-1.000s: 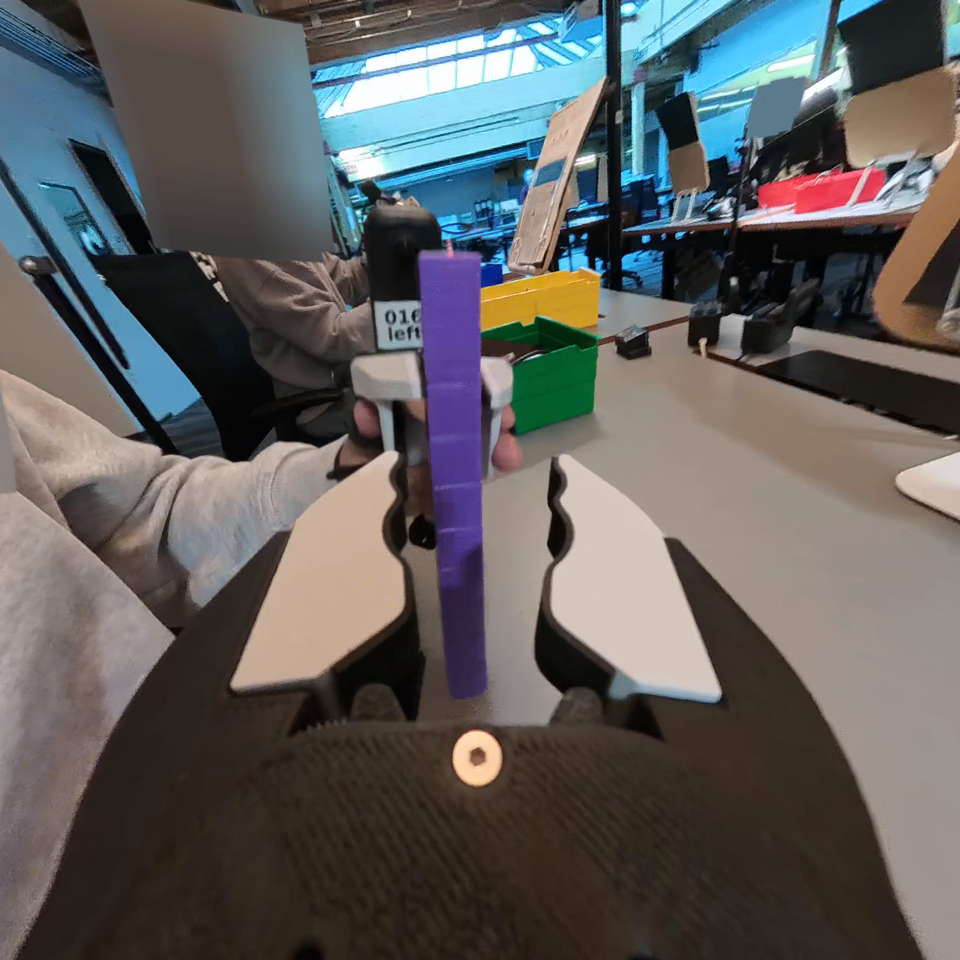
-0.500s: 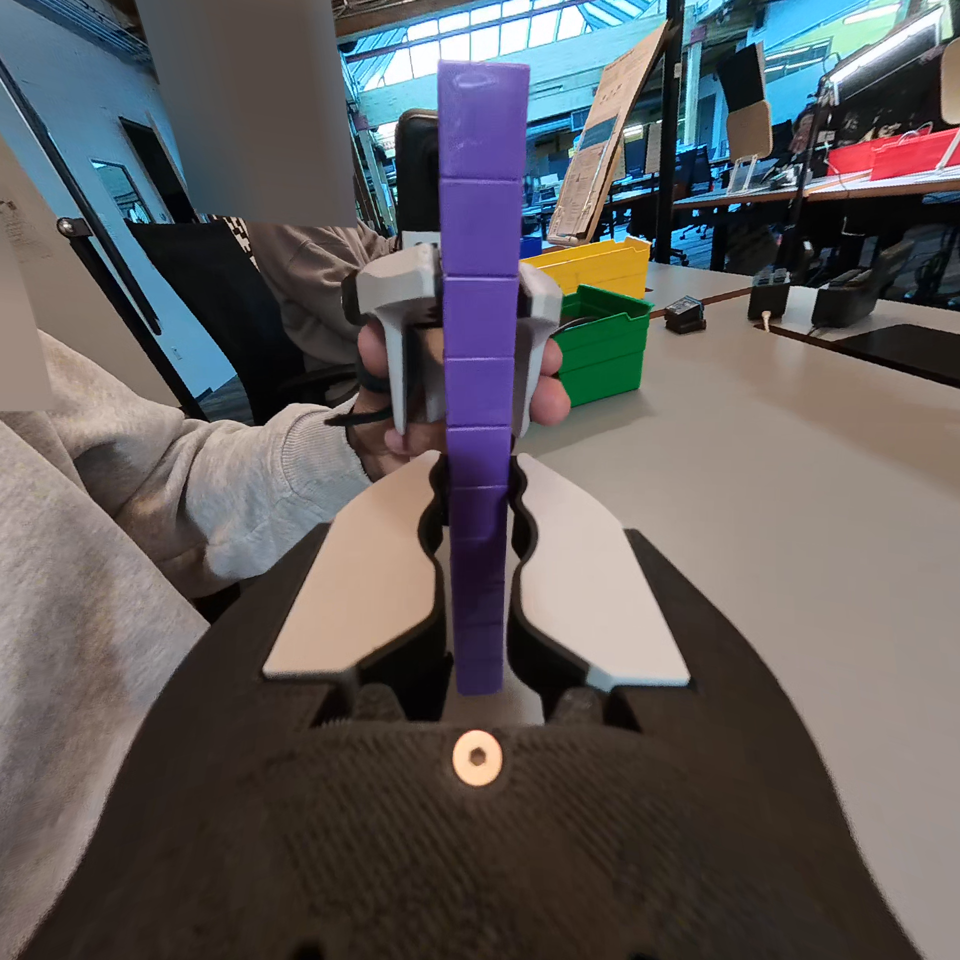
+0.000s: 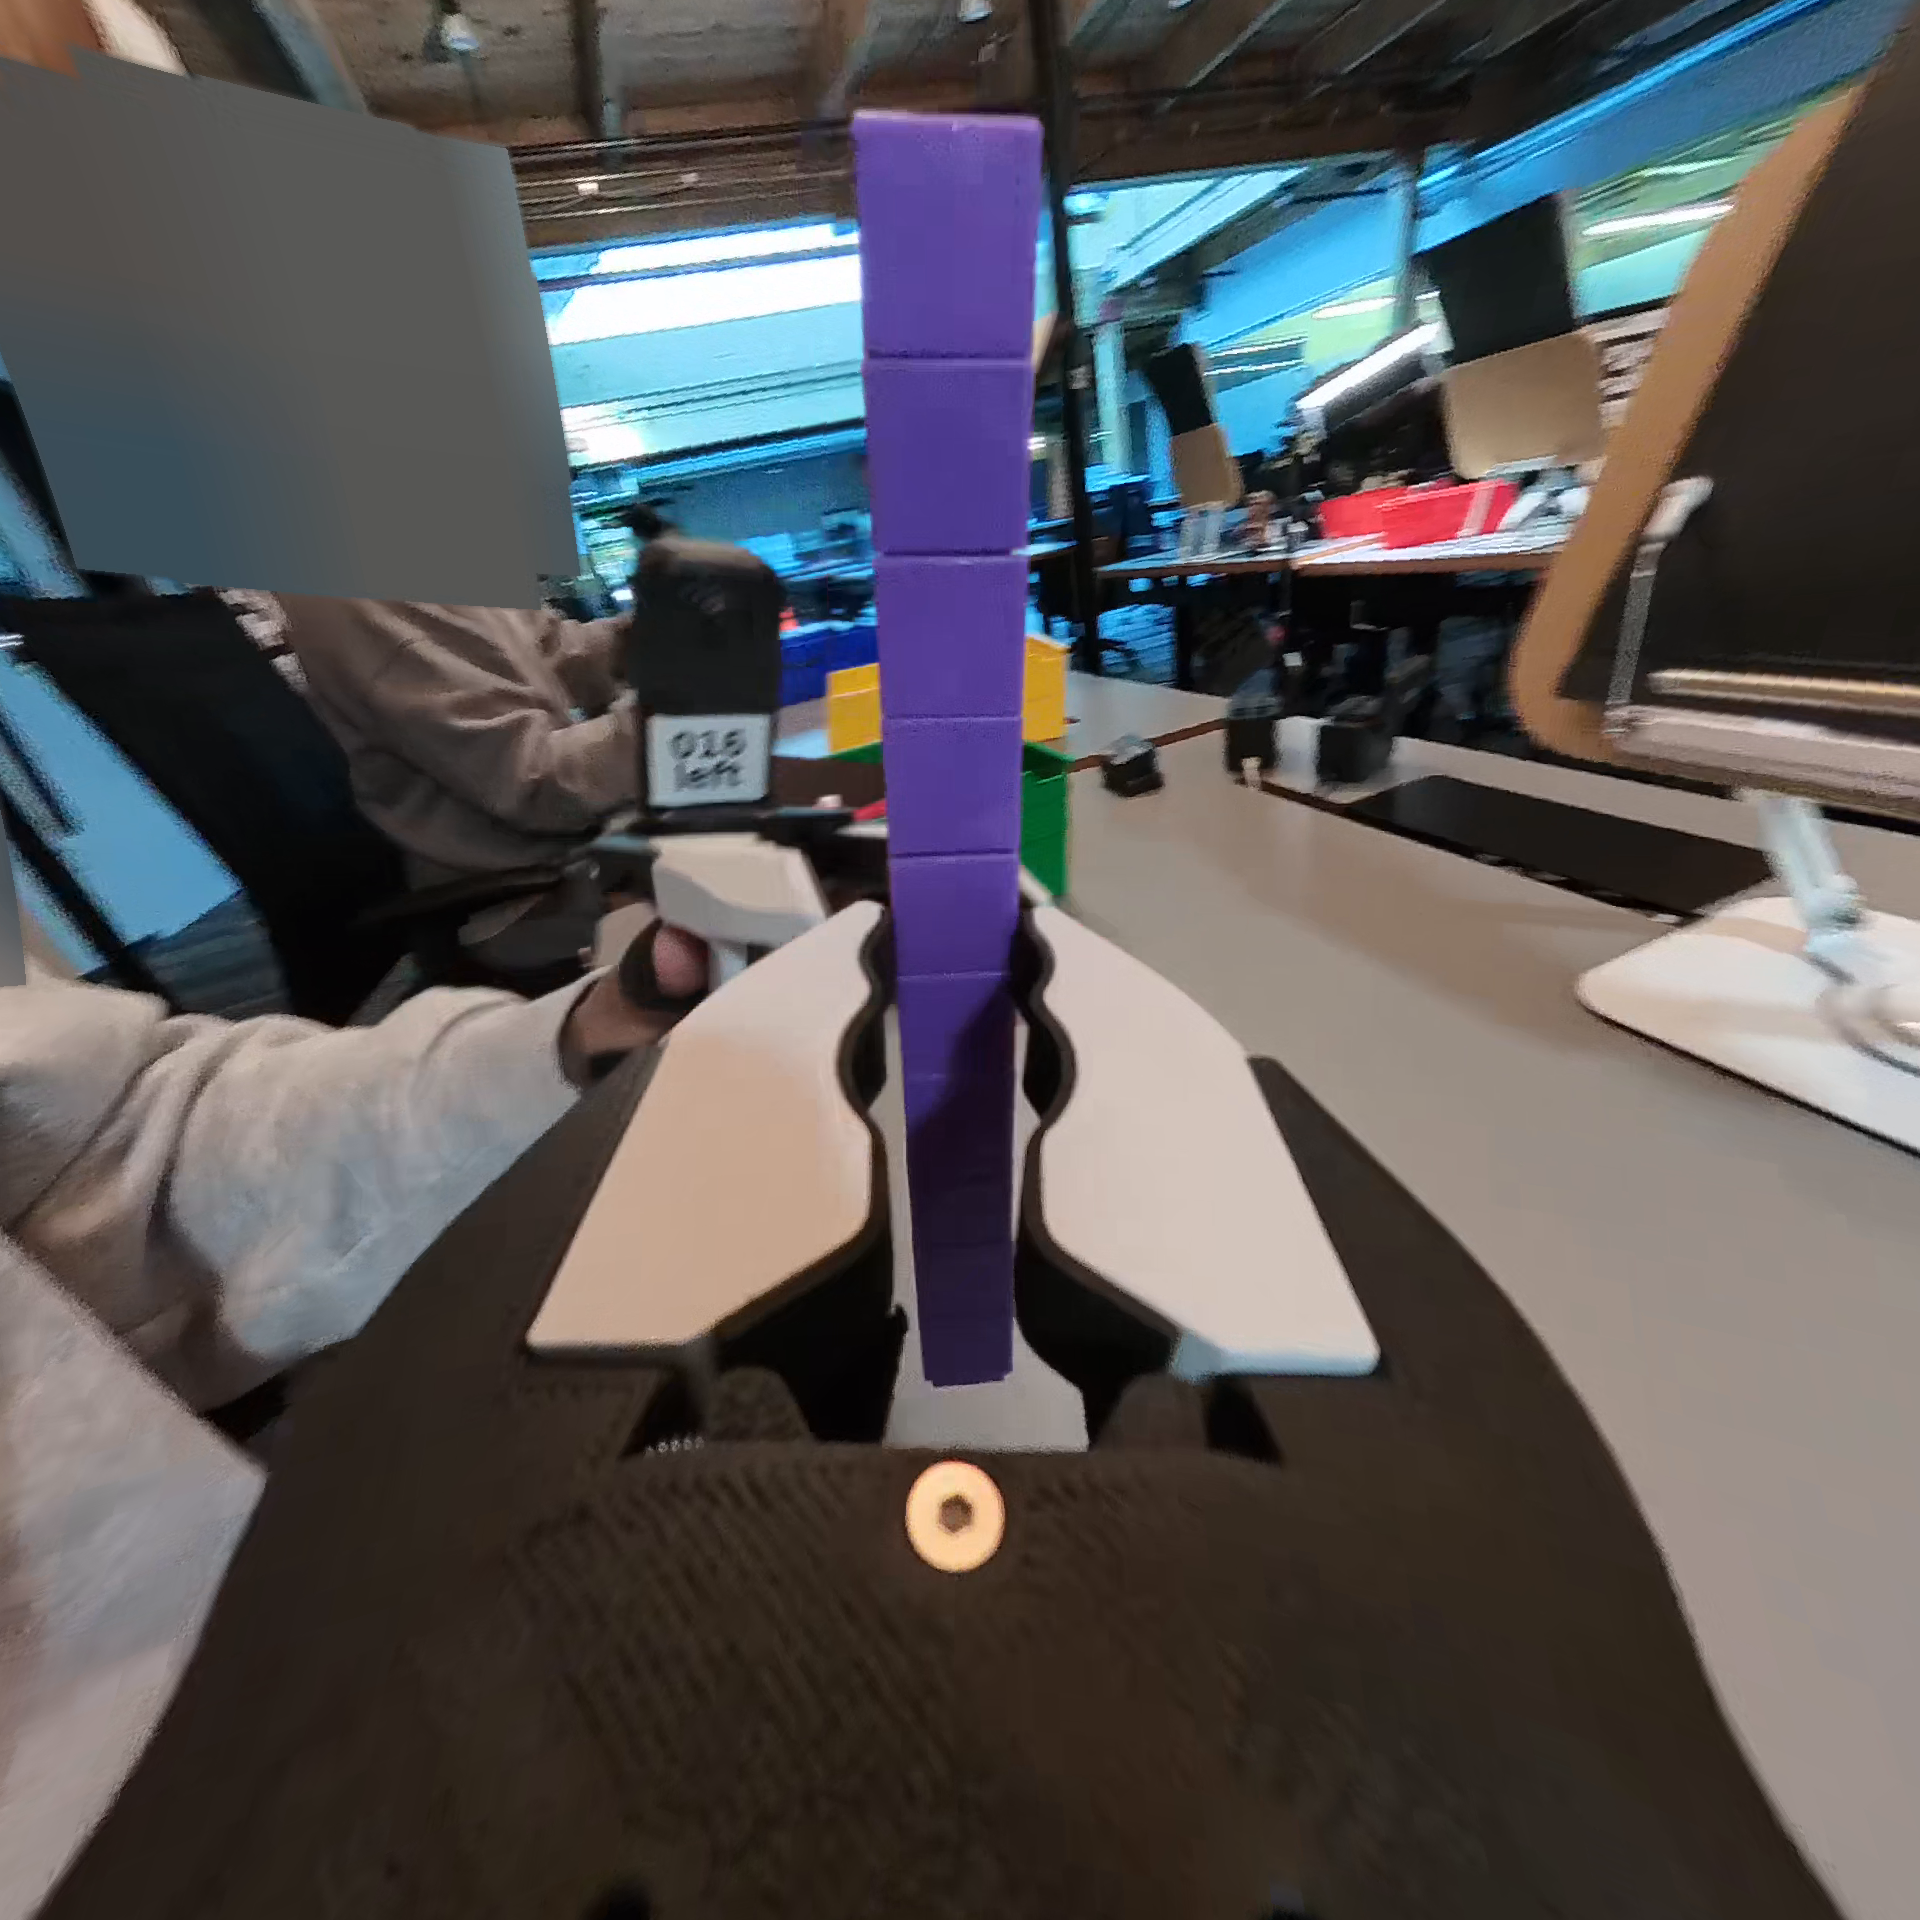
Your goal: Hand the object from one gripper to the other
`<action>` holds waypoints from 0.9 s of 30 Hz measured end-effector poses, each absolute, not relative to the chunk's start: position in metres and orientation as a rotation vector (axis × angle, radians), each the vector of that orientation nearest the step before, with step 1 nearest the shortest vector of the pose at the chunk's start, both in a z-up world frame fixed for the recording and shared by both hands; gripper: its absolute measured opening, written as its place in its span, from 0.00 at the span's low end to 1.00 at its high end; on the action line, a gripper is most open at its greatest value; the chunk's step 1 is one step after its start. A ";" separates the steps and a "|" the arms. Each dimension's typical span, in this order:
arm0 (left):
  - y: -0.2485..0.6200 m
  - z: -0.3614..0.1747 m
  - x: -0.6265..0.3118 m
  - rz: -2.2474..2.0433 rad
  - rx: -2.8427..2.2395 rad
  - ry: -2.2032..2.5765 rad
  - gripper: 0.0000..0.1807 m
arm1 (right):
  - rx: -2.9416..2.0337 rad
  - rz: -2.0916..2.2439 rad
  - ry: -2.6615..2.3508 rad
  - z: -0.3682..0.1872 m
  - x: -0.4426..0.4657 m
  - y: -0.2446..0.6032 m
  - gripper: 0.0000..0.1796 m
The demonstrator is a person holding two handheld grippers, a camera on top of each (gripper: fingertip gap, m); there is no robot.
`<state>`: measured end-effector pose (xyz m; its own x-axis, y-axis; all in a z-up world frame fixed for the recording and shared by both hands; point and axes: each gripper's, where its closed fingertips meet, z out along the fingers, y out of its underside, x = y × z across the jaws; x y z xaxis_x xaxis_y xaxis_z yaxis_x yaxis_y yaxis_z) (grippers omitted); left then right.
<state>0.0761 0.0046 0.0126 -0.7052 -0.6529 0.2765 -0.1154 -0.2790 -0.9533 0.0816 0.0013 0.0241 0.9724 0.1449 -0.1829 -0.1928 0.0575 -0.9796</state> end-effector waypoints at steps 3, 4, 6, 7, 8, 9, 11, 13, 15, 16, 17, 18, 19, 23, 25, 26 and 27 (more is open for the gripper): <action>0.007 -0.010 0.089 -1.912 -1.073 1.626 0.21 | -1.495 0.136 0.166 0.026 0.102 0.000 0.13; 0.005 -0.018 0.092 -1.875 -1.108 1.641 0.20 | -1.499 0.103 0.204 0.026 0.108 0.000 0.12; -0.003 -0.033 0.097 -1.807 -1.155 1.680 0.20 | -1.505 0.052 0.270 0.024 0.114 0.002 0.13; -0.007 -0.040 0.098 -1.768 -1.168 1.703 0.20 | -1.506 0.030 0.298 0.024 0.116 0.003 0.13; -0.011 -0.046 0.099 -1.725 -1.173 1.723 0.21 | -1.504 0.012 0.319 0.024 0.116 0.004 0.13; -0.014 -0.051 0.101 -1.678 -1.173 1.733 0.21 | -1.501 -0.005 0.334 0.024 0.116 0.005 0.13; -0.015 -0.059 0.103 -1.580 -1.183 1.732 0.22 | -1.501 -0.047 0.357 0.024 0.114 0.007 0.13; -0.013 -0.064 0.106 -1.508 -1.194 1.717 0.23 | -1.505 -0.088 0.369 0.024 0.111 0.010 0.13; -0.011 -0.067 0.106 -1.474 -1.203 1.707 0.22 | -1.514 -0.142 0.374 0.024 0.109 0.011 0.13; -0.010 -0.068 0.106 -1.471 -1.208 1.706 0.20 | -1.518 -0.167 0.373 0.025 0.107 0.012 0.13; -0.011 -0.068 0.106 -1.477 -1.209 1.707 0.18 | -1.518 -0.192 0.374 0.026 0.106 0.012 0.13; -0.011 -0.069 0.106 -1.484 -1.209 1.708 0.18 | -1.517 -0.216 0.377 0.027 0.106 0.012 0.13; -0.012 -0.069 0.106 -1.487 -1.208 1.707 0.17 | -1.517 -0.239 0.373 0.028 0.105 0.012 0.13; -0.015 -0.068 0.105 -1.476 -1.185 1.709 0.17 | -1.529 -0.351 0.343 0.028 0.101 0.014 0.13; -0.016 -0.067 0.104 -1.471 -1.175 1.706 0.15 | -1.529 -0.344 0.353 0.028 0.098 0.015 0.13; -0.016 -0.066 0.104 -1.467 -1.170 1.701 0.12 | -1.530 -0.330 0.359 0.027 0.096 0.016 0.13; -0.015 -0.066 0.104 -1.461 -1.166 1.701 0.12 | -1.528 -0.322 0.367 0.027 0.096 0.016 0.13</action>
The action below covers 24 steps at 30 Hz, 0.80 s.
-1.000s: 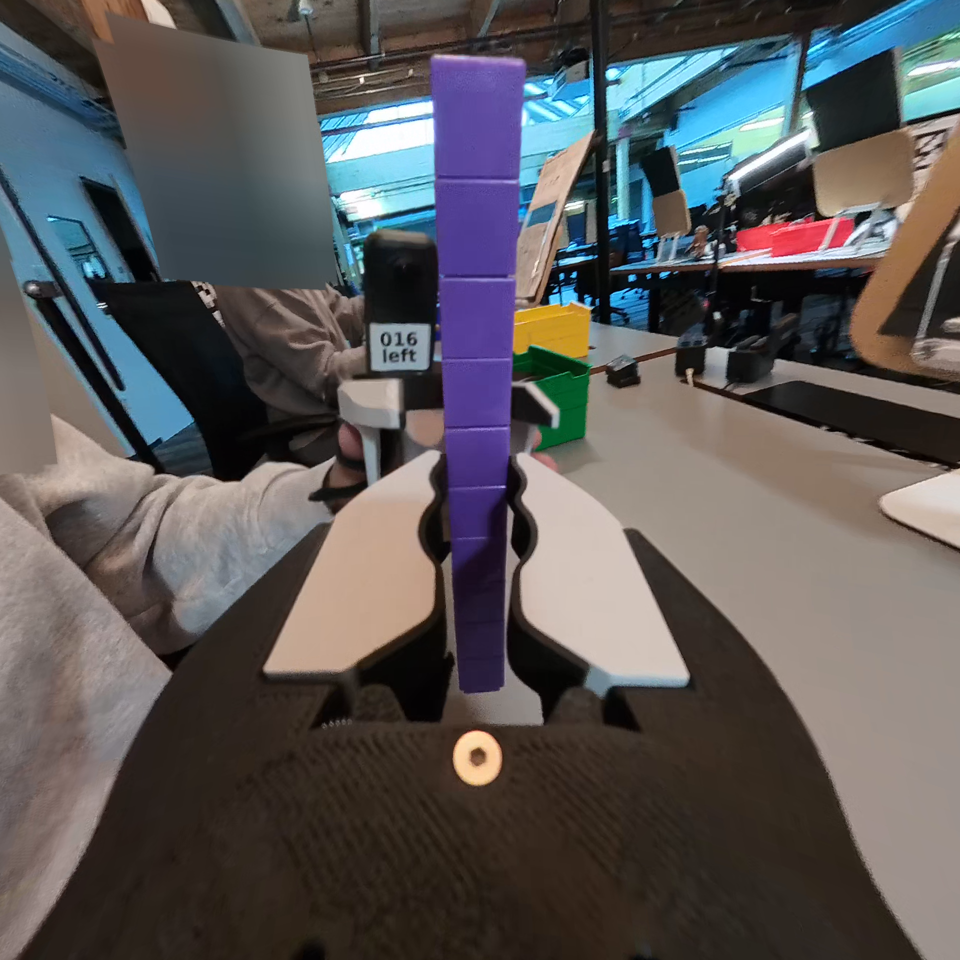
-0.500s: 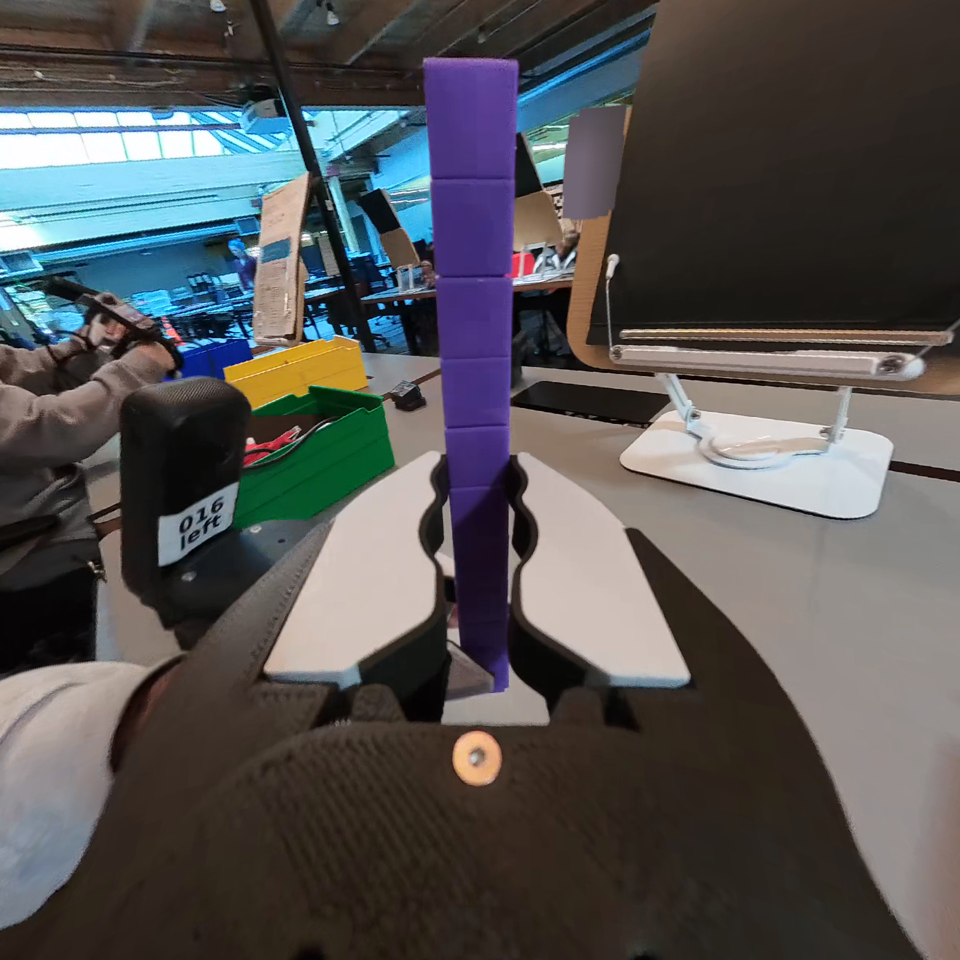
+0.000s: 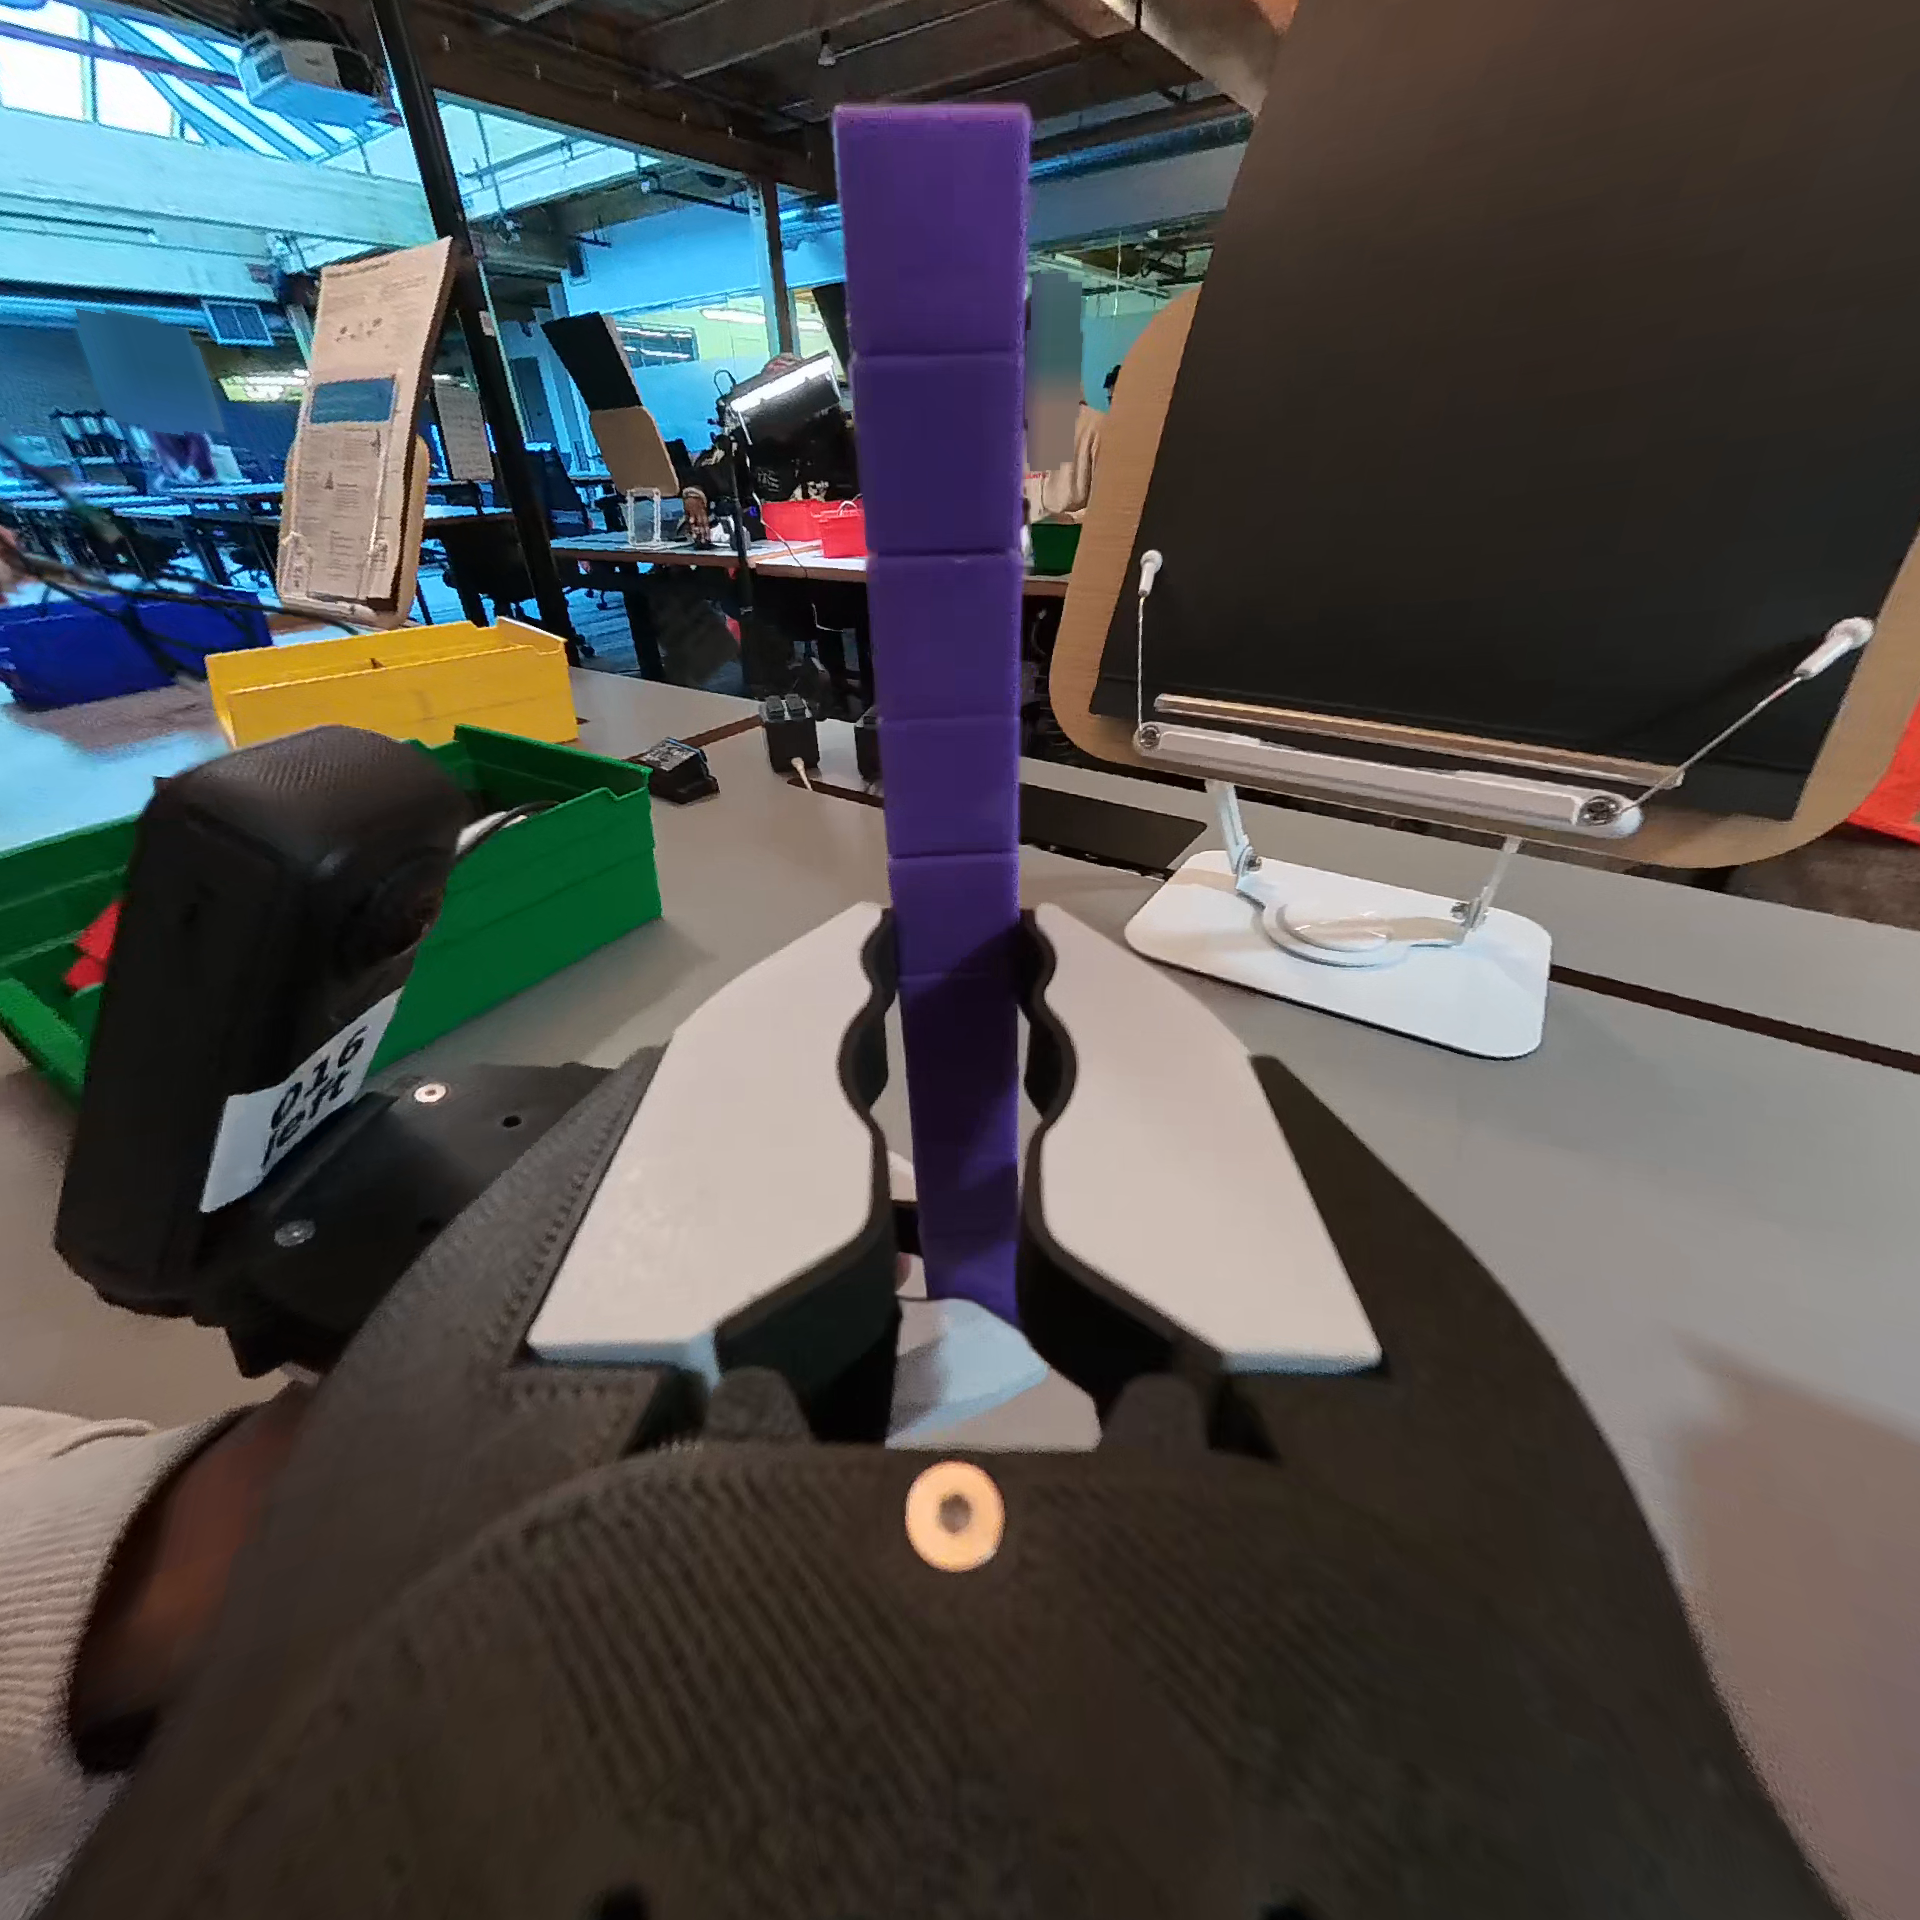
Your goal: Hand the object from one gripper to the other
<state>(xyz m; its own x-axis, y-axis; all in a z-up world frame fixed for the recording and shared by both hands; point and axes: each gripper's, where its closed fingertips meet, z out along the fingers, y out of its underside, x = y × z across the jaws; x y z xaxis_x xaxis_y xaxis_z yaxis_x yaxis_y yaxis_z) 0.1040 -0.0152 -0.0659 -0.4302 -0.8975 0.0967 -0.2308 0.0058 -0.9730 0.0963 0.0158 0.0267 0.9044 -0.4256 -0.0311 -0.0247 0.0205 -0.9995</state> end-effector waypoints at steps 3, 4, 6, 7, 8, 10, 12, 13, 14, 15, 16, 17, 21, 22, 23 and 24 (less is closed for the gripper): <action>-0.014 -0.065 0.104 -1.457 -1.155 1.703 0.13 | -1.525 -0.305 0.374 0.028 0.098 0.014 0.13; -0.014 -0.064 0.104 -1.460 -1.151 1.705 0.13 | -1.524 -0.295 0.374 0.028 0.098 0.014 0.13; -0.015 -0.063 0.103 -1.476 -1.153 1.711 0.13 | -1.525 -0.259 0.340 0.031 0.095 0.014 0.18; -0.015 -0.062 0.103 -1.498 -1.158 1.711 0.13 | -1.526 -0.230 0.309 0.032 0.092 0.014 0.23; -0.016 -0.062 0.103 -1.528 -1.166 1.712 0.13 | -1.527 -0.194 0.277 0.034 0.089 0.015 0.28; -0.016 -0.060 0.102 -1.585 -1.182 1.710 0.13 | -1.524 -0.087 0.220 0.038 0.082 0.015 0.38; -0.014 -0.057 0.101 -1.620 -1.176 1.712 0.13 | -1.503 -0.005 0.202 0.043 0.082 0.012 0.42; -0.012 -0.055 0.101 -1.627 -1.172 1.713 0.13 | -1.493 0.018 0.193 0.046 0.084 0.009 0.43; -0.011 -0.054 0.101 -1.641 -1.163 1.719 0.13 | -1.486 0.032 0.182 0.049 0.086 0.006 0.43; -0.012 -0.051 0.099 -1.672 -1.149 1.734 0.13 | -1.484 0.044 0.160 0.051 0.087 0.004 0.43; -0.012 -0.050 0.097 -1.703 -1.140 1.752 0.13 | -1.489 0.061 0.131 0.051 0.087 0.002 0.42; -0.013 -0.048 0.095 -1.739 -1.123 1.772 0.13 | -1.496 0.083 0.108 0.051 0.086 0.001 0.41; -0.021 -0.043 0.083 -1.902 -1.042 1.875 0.13 | -1.520 0.184 0.039 0.047 0.085 -0.005 0.36; -0.023 -0.043 0.079 -1.930 -1.011 1.904 0.13 | -1.513 0.203 0.025 0.047 0.085 -0.007 0.35; -0.025 -0.043 0.075 -1.954 -0.977 1.936 0.13 | -1.504 0.223 0.018 0.048 0.085 -0.009 0.32; -0.027 -0.044 0.070 -1.974 -0.944 1.968 0.13 | -1.495 0.240 0.012 0.048 0.085 -0.011 0.29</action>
<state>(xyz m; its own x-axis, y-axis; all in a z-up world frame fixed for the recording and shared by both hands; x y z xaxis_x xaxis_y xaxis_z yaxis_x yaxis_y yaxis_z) 0.0705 -0.0273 -0.0436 -0.7765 -0.5573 0.2941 -0.2925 -0.0946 -0.9516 0.0853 -0.0113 0.0485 0.9762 0.1511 -0.1558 -0.1659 0.0569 -0.9845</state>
